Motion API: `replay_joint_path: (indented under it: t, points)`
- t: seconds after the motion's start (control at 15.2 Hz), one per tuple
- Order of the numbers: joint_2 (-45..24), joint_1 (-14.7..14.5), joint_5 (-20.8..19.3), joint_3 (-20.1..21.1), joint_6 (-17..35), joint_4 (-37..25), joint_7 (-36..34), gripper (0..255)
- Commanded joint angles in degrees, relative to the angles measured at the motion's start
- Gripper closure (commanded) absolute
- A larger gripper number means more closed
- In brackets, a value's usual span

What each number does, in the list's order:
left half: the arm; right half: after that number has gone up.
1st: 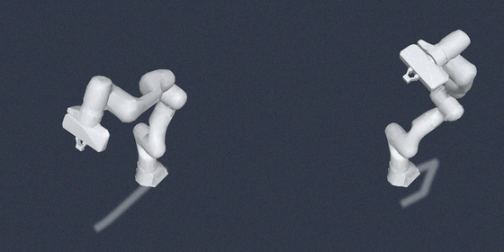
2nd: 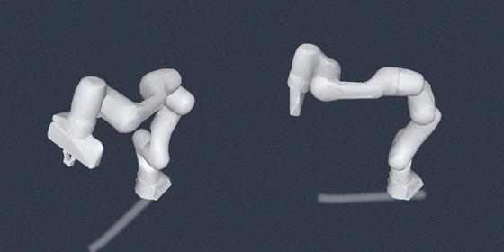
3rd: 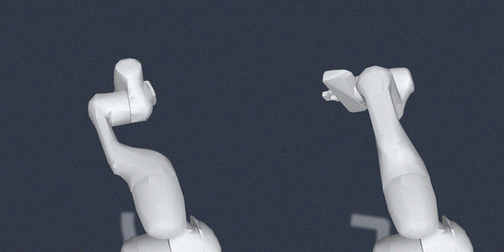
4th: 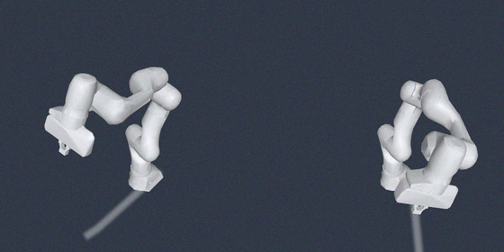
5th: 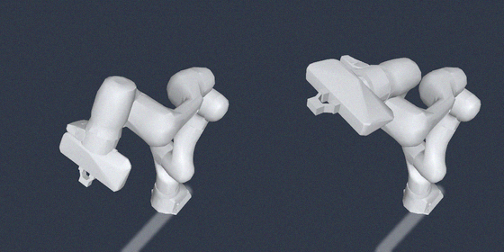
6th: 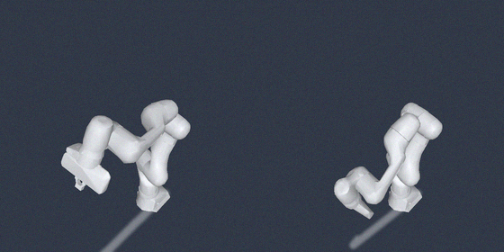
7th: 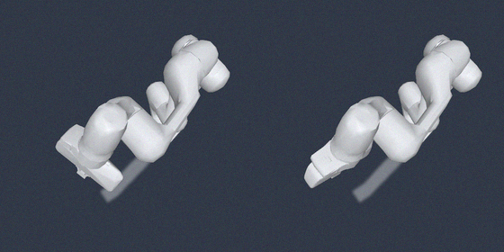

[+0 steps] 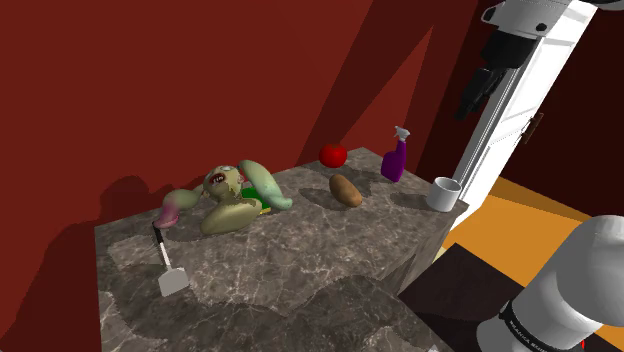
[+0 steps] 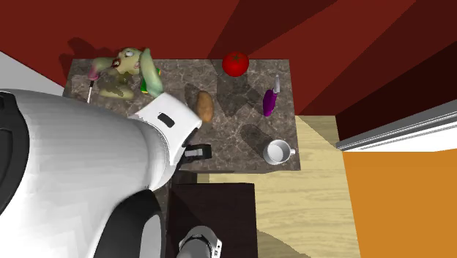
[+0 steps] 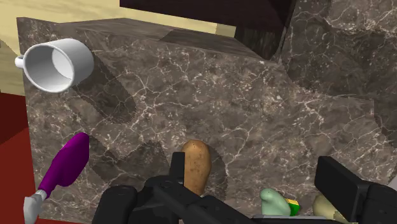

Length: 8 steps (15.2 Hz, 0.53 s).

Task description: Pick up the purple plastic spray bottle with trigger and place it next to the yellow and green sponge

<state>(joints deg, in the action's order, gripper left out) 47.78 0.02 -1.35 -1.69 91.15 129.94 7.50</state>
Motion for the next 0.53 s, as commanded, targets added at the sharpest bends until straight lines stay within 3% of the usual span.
replay_joint_path:
  t: [0.0, 0.46]
  points:
    - [0.0, 0.0, 0.0, 0.0, 0.0, 0.0, 0.0, 0]
    - [-10.3, 1.3, -2.2, -5.9, 9.0, -1.3, 5.2, 0]
